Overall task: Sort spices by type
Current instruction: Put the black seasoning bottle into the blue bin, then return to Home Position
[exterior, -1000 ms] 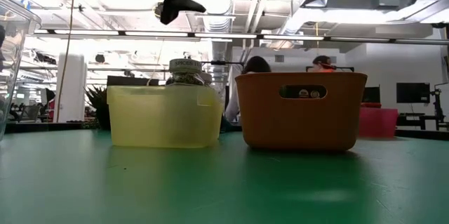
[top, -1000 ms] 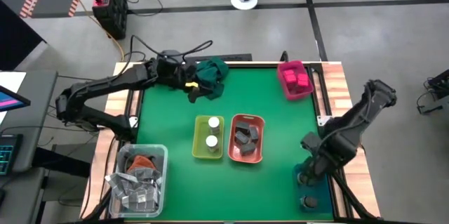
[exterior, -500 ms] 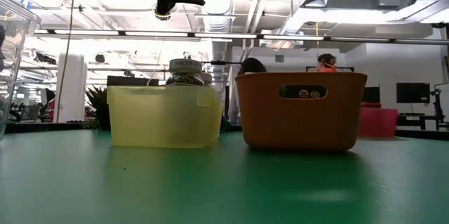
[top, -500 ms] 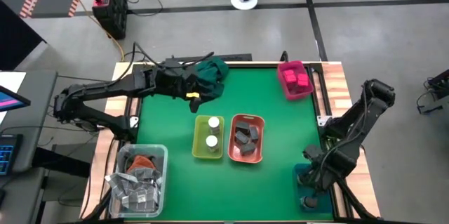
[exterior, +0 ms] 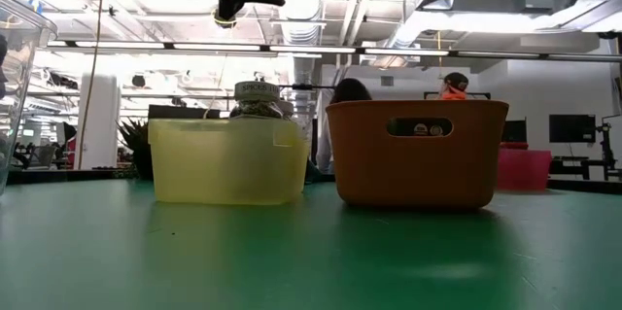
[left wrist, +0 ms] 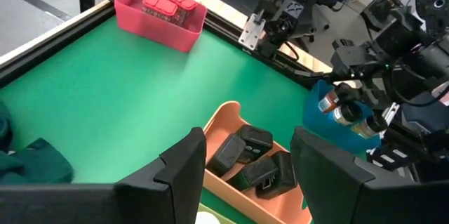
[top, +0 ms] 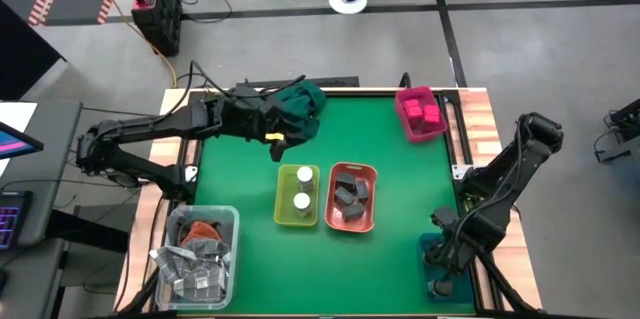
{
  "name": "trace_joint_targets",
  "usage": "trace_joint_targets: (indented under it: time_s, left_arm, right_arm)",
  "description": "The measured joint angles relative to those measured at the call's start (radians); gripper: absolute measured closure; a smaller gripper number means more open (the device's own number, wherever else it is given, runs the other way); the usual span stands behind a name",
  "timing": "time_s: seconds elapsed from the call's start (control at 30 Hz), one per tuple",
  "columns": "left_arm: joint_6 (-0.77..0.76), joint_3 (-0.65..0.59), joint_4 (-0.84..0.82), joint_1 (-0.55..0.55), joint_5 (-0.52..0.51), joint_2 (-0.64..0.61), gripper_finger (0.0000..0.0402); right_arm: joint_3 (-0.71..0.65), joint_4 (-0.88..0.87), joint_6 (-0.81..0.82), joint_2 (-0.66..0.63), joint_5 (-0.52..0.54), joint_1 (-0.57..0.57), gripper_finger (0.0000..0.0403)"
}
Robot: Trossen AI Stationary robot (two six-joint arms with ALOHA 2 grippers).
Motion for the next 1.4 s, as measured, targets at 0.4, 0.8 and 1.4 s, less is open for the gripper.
trace_joint_targets:
  time_s: [0.4, 0.8, 1.4]
  left_arm:
    - [0.029, 0.0, 0.008, 0.0, -0.009, 0.0, 0.0205]
    - [0.059, 0.001, 0.082, -0.083, -0.007, -0.104, 0.0205]
    - [-0.105, -0.569, 0.429, -0.312, -0.228, -0.595, 0.0205]
  right_arm:
    - [0.216, -0.313, -0.008, 0.0, 0.049, -0.022, 0.007]
    - [0.388, -0.217, -0.417, -0.001, 0.541, -0.267, 0.0072]
    - [-0.07, 0.801, -1.144, -0.213, 0.38, -0.733, 0.011]
